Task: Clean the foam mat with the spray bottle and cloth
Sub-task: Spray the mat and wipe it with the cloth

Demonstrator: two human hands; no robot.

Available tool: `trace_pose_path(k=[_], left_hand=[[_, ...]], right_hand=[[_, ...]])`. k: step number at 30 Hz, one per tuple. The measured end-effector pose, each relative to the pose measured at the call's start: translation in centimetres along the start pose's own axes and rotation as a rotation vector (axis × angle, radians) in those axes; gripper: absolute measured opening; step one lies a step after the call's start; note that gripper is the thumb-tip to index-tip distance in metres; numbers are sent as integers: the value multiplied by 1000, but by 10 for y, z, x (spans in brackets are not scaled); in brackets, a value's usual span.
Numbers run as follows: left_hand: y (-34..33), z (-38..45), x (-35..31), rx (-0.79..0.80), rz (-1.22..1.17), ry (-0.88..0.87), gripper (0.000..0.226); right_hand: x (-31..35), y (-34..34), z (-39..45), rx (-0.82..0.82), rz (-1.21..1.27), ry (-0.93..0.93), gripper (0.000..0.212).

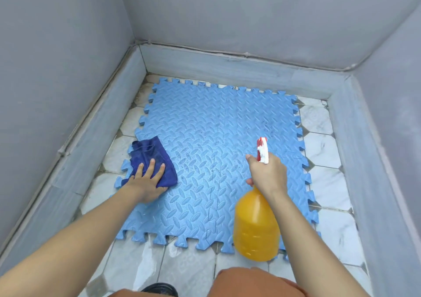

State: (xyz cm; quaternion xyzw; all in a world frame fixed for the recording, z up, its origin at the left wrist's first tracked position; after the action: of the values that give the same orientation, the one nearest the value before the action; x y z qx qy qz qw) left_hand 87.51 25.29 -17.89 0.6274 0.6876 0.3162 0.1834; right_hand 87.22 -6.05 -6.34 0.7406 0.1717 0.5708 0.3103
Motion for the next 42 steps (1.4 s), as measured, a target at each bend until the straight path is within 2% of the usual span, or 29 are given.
trace_pose_path(k=[2,6,10,13,17,22,29,33,36,42], left_hand=[[-1,6,5,-10,-25,-24,68],[-3,11,12,-136,-94,-75,64],[-8,18,14,-50,-13,-66,67],[-4,21,11,-58,-30,-76,66],[2,3,4,2,-60,-34,81],[13,-3,12,41,-101,-87,104],[13,-6,13,-49,-33,-88,96],[7,-9,5,-150,-39,-56,77],[13,-9,5,-184,-63,-54,59],[27,-9,9,-139,-358,-19,48]], right_hand=[[-5,8,-2,-67,48,-47,25],[-13,21,-4,-129,88,-113,25],[-21,26,-6,-124,56,-139,25],[-26,34,-3,-140,50,-144,26],[-31,35,-1,-65,-34,-99,28],[-44,38,-8,-31,-70,-119,29],[-55,36,-12,-10,-85,-146,32],[-51,33,-12,-14,-110,-115,32],[-45,28,-16,95,-76,-117,31],[-57,-30,-63,646,-361,143,30]])
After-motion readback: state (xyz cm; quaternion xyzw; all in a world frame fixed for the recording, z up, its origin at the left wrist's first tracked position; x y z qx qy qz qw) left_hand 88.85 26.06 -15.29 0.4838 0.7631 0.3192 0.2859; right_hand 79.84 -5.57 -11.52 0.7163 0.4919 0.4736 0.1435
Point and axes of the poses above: each hand's wrist, its own z-axis towards the middle knuckle, its own y-axis out of the back of the hand, x = y × z, the point moved 3 cm from there along z, towards the middle knuckle, and after that the axes turned 13 degrees about y, right-handed, at the moved point
